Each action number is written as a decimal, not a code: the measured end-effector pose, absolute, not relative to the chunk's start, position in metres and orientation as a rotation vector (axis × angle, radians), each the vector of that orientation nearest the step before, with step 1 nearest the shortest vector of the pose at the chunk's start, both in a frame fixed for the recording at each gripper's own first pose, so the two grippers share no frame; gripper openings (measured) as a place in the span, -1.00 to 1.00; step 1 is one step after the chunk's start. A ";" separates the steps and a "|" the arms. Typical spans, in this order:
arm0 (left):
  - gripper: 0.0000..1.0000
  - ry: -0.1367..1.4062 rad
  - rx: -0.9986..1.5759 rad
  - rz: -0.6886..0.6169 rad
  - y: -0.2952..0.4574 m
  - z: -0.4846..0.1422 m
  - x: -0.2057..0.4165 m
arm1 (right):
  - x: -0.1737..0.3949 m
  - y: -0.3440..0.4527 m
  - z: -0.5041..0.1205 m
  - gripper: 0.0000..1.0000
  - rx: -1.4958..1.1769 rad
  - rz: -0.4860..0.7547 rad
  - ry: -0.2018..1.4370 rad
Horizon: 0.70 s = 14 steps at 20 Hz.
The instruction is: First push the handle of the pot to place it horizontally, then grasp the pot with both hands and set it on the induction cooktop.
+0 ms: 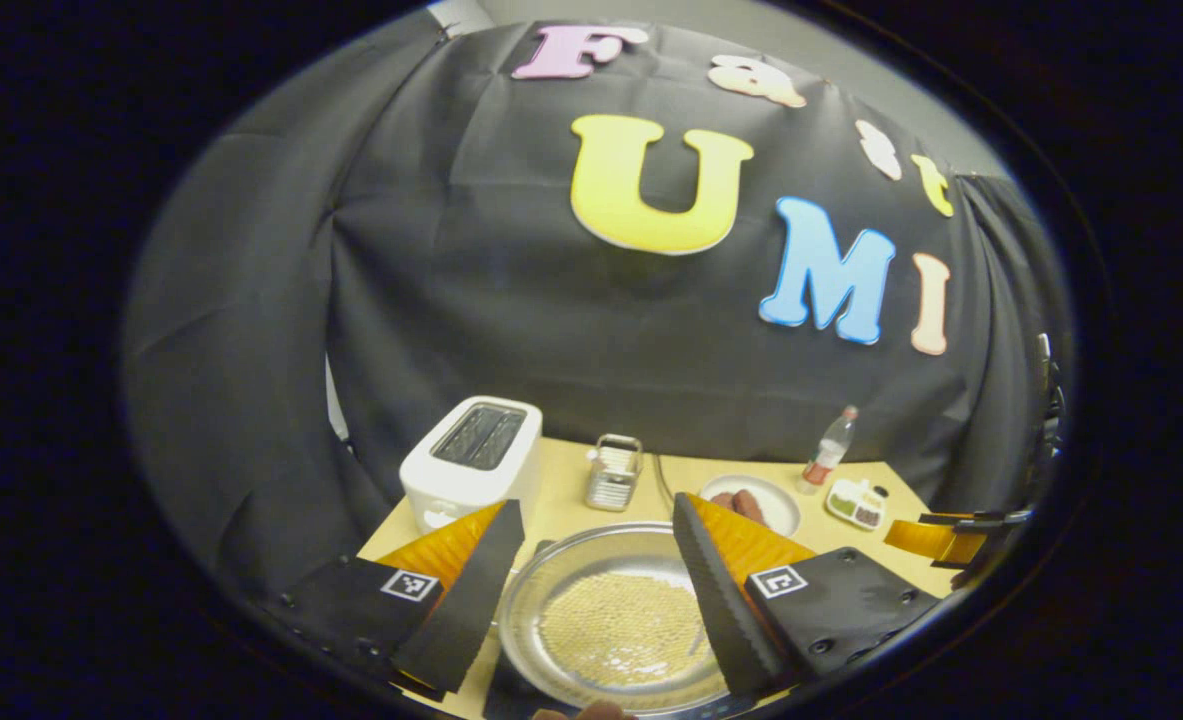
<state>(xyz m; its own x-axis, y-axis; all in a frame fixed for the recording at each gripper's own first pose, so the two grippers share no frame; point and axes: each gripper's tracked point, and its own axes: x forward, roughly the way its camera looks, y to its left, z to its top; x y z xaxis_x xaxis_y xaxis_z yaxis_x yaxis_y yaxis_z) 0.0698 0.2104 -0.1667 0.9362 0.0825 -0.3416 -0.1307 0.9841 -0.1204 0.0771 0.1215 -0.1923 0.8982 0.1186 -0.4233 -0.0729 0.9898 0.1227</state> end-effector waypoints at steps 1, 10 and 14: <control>0.96 0.314 -0.134 0.107 0.193 -0.153 0.065 | 0.075 0.108 -0.174 0.96 0.100 0.096 0.402; 0.94 0.044 -0.069 0.090 0.043 -0.016 0.028 | 0.040 -0.010 -0.053 0.94 0.047 0.043 0.172; 0.95 0.022 -0.054 0.047 -0.014 0.013 0.014 | 0.022 -0.041 -0.012 0.94 0.069 0.043 0.107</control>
